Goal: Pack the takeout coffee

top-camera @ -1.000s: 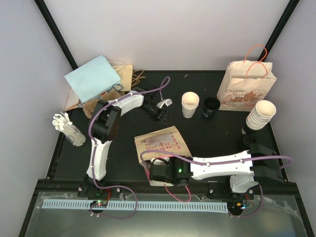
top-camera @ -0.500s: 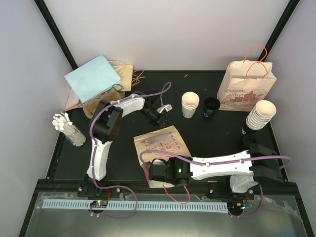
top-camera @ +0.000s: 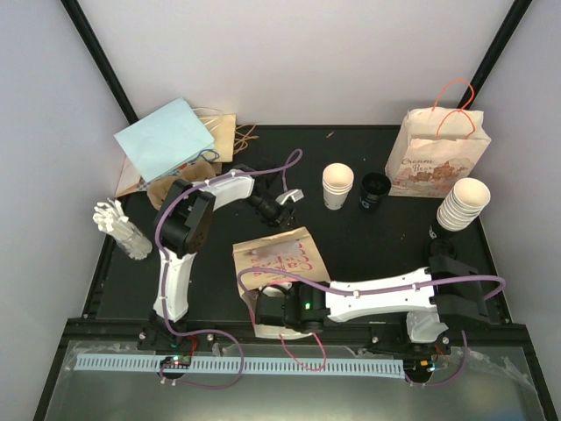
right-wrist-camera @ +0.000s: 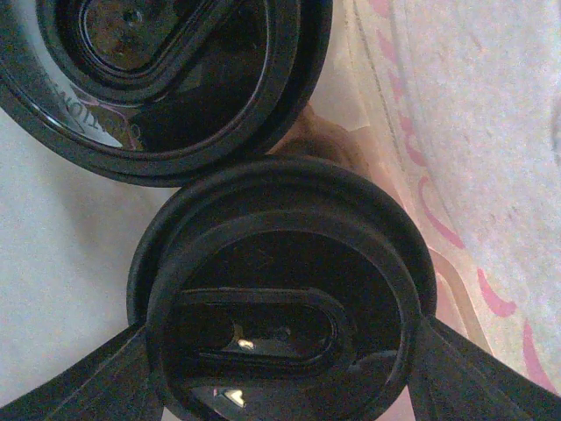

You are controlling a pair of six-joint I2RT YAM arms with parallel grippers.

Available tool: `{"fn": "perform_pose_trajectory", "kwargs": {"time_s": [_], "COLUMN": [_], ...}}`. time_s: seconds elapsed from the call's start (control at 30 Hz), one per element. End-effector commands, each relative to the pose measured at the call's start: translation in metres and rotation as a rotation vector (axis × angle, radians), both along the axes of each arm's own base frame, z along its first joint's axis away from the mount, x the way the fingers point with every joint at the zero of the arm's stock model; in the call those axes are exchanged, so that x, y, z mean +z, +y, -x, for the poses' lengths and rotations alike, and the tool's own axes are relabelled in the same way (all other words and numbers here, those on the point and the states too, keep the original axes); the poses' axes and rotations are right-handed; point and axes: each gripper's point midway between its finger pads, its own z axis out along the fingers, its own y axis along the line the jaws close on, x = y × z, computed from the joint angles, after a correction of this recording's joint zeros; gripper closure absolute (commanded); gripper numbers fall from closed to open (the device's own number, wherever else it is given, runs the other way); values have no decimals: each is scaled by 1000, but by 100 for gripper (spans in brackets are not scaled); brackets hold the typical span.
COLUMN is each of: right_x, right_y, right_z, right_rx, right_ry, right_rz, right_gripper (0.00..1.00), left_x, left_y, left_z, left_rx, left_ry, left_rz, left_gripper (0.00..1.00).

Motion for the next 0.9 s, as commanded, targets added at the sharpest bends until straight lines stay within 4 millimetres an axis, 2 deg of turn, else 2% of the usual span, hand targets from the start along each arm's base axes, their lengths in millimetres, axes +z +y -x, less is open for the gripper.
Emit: {"fn": "perform_pose_trajectory", "kwargs": {"time_s": [0.0,0.2,0.57,0.87], "right_x": [-4,-10,-25,-34], "right_y": [4,-9,-7,-12], "right_z": [3,-5,1,2], "right_rx": [-20,-30,-30,-109], "right_ry": [21,-41,10,25], "right_rz": [-24,25,15,-16], "right_gripper": [53,53,53,54], "left_x": [15,13,6,3], "left_y": [-7,-10,-10,-9], "left_z": [21,26,29,29], "left_rx": [-59,-81,-90,-89], "left_ry": [4,12,36,47], "left_rz": [31,25,3,-7], "left_gripper": [59,59,60,60]}}
